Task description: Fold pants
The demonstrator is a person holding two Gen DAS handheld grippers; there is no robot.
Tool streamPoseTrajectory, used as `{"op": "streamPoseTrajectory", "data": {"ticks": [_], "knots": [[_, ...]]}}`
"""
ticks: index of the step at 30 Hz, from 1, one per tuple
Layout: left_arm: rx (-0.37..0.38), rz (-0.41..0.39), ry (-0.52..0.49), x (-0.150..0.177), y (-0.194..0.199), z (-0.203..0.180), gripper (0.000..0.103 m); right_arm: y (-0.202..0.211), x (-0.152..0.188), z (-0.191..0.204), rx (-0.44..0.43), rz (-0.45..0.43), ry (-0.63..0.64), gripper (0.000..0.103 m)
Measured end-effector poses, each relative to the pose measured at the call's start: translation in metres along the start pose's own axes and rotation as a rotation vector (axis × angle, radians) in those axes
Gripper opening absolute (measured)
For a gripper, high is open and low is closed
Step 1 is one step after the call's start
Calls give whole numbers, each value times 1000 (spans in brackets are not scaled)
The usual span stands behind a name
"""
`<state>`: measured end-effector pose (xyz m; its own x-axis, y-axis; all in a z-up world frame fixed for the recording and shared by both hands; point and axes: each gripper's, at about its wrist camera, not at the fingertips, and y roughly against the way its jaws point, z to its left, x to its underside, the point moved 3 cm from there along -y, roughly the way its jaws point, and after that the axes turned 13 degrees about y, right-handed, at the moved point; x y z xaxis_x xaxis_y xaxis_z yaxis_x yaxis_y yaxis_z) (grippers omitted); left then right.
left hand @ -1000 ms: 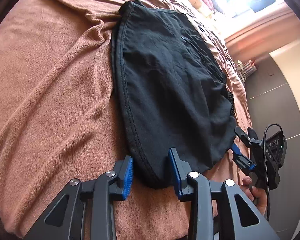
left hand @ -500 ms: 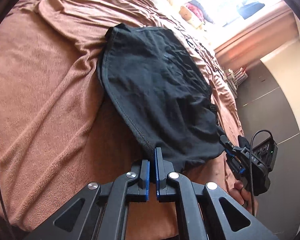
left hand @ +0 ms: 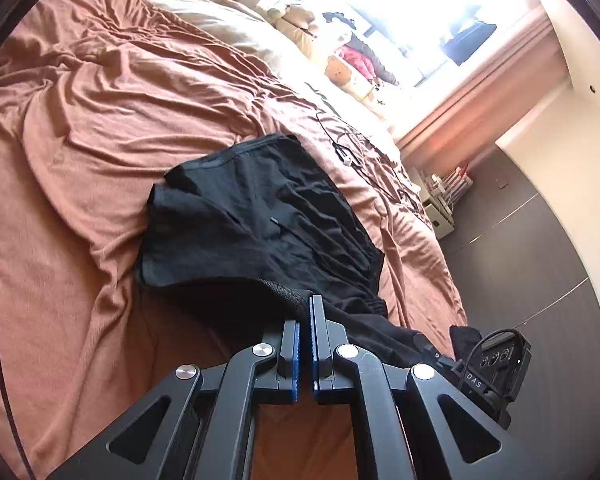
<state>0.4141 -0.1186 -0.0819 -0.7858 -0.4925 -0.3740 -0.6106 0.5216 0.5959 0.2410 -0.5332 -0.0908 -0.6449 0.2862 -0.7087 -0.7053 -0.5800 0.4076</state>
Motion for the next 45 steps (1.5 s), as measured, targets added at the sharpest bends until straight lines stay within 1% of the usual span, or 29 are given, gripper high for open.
{"op": "streamPoseTrajectory", "data": {"ticks": [4,8,14,19,25,31,33,35,36,37,38,39,40,41,42,43,45], "knots": [[7,-20,-13,-27,-12,-15,4,-10,-16,3,-11,-10,10,3],[-2,-35,-31,-56,-30,-28,4,-23,-36,6,-16,-21,21,3],[-13,-20,-45,-95,-63,-44,4,-49,-64,3,0,-20,20,3],[-43,4,-53,-120,-96,-47,4,-74,-82,-9,11,-12,-8,3],[-91,27,-64,-141,-139,-41,4,-110,-97,-23,37,10,-37,3],[-148,53,-67,-160,-180,-31,4,-137,-107,-38,41,26,-74,3],[-183,59,-87,-164,-195,-28,4,-144,-108,-44,22,30,-96,3],[-206,66,-141,-166,-210,-30,4,-147,-109,-50,-15,35,-124,6],[-232,77,-168,-166,-217,-30,5,-147,-109,-51,-20,42,-130,7],[-257,88,-192,-167,-222,-31,5,-146,-111,-50,-28,49,-129,11],[-271,94,-216,-167,-226,-31,12,-142,-113,-50,-38,51,-127,14],[-283,98,-245,-167,-228,-33,26,-137,-116,-50,-44,42,-126,30],[-298,95,-269,-169,-229,-35,35,-131,-119,-49,-40,27,-117,56],[-308,81,-291,-170,-228,-36,51,-125,-122,-48,-23,12,-100,66],[-316,67,-309,-171,-226,-37,59,-119,-123,-48,-15,-6,-84,71],[-324,59,-322,-173,-224,-38,60,-114,-125,-47,-20,-25,-75,71],[-338,68,-356,-176,-222,-39,60,-108,-127,-47,-14,-34,-56,71]]}}
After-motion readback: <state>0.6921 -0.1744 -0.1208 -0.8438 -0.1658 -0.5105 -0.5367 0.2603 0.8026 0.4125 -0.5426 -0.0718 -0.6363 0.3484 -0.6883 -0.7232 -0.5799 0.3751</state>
